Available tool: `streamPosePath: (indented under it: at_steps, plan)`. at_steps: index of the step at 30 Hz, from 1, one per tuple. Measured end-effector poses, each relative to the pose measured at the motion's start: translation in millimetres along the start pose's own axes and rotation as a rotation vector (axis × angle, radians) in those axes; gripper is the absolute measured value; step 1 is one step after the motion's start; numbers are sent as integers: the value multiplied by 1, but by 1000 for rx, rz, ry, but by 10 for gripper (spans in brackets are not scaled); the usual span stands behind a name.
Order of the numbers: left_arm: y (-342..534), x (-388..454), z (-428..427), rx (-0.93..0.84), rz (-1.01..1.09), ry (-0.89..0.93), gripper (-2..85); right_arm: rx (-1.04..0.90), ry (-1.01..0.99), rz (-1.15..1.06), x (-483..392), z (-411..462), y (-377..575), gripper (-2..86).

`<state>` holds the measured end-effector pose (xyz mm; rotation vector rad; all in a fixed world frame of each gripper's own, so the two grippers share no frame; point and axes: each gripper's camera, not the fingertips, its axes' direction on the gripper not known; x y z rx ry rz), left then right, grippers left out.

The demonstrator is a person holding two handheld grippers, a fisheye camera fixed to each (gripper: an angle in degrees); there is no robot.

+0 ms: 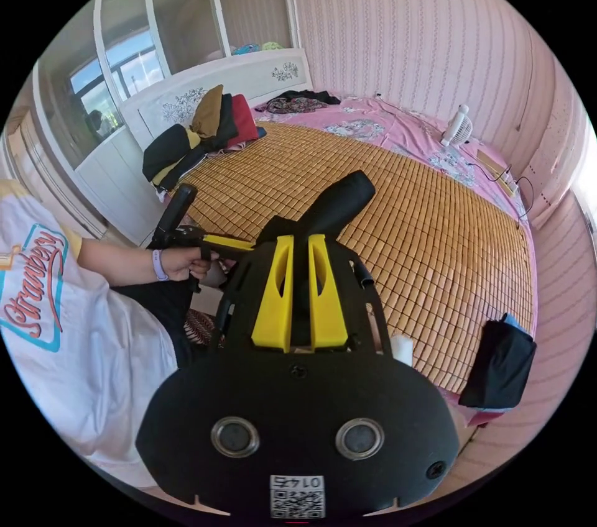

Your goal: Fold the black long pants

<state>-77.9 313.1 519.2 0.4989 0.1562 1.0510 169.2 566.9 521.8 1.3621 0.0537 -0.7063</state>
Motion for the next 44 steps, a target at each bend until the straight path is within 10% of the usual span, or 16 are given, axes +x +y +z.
streamPosePath:
  at_steps: [15,26,35,44]
  plan:
    - [-102,128,107,111,219,252,48,131,-54,37,220,-158,8,33]
    - [-136,157,309,-180,25,456,30,-142,461,789,469,-112,214,94]
    - [-52,98,230,-363,353,285,-9,25,439,752,244,12,338,84]
    - [99,26,-53,152,400,-326,-10,28,526,303,30,109,251,7]
